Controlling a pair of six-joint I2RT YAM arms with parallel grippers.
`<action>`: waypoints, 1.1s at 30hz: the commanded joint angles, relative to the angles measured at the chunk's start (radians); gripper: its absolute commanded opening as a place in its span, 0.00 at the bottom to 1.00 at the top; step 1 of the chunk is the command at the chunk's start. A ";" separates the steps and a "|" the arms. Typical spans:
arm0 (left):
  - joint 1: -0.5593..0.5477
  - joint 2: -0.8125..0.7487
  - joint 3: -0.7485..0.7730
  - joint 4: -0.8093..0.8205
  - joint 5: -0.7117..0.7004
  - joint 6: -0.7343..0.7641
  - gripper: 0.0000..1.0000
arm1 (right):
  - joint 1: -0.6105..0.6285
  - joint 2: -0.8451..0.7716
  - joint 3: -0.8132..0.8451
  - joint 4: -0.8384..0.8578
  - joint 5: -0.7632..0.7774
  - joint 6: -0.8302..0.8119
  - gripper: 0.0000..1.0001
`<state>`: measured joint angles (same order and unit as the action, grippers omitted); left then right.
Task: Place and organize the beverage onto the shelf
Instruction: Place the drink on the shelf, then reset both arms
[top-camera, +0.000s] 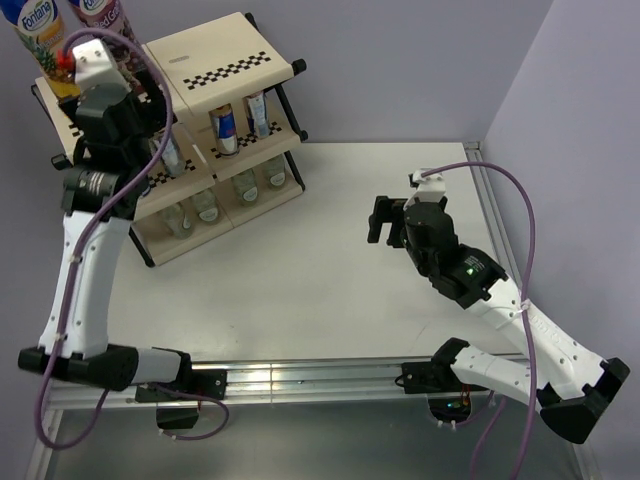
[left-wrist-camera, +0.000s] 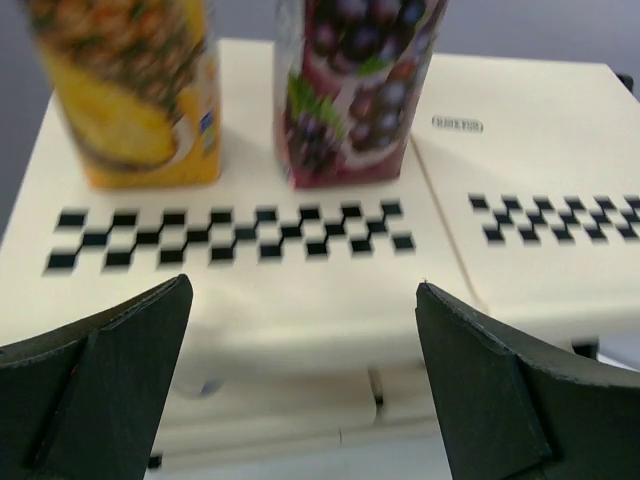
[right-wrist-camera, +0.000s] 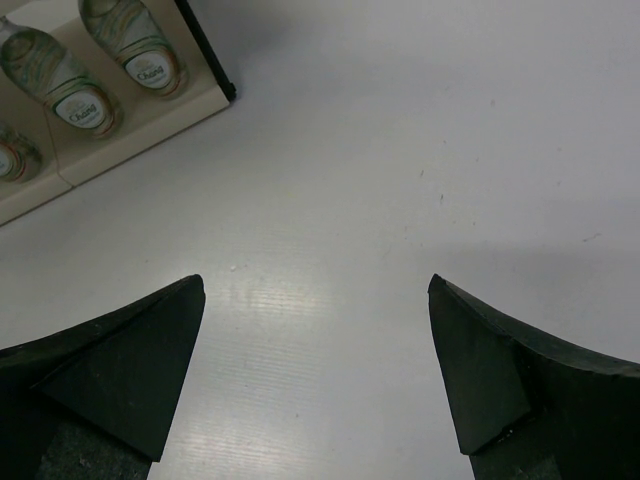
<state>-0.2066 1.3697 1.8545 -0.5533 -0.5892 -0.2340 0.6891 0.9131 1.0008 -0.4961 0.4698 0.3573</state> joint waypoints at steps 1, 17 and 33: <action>-0.010 -0.147 -0.069 -0.094 0.065 -0.113 0.99 | -0.007 -0.028 0.064 0.001 0.065 -0.017 1.00; -0.014 -0.764 -0.744 -0.005 0.077 -0.071 1.00 | -0.005 -0.253 -0.041 0.002 0.164 -0.095 1.00; -0.016 -1.034 -1.038 -0.008 0.083 -0.157 0.94 | -0.005 -0.460 -0.149 -0.127 0.141 -0.073 1.00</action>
<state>-0.2203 0.3664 0.8494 -0.6090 -0.4923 -0.3466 0.6888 0.4919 0.8669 -0.6235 0.6556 0.2935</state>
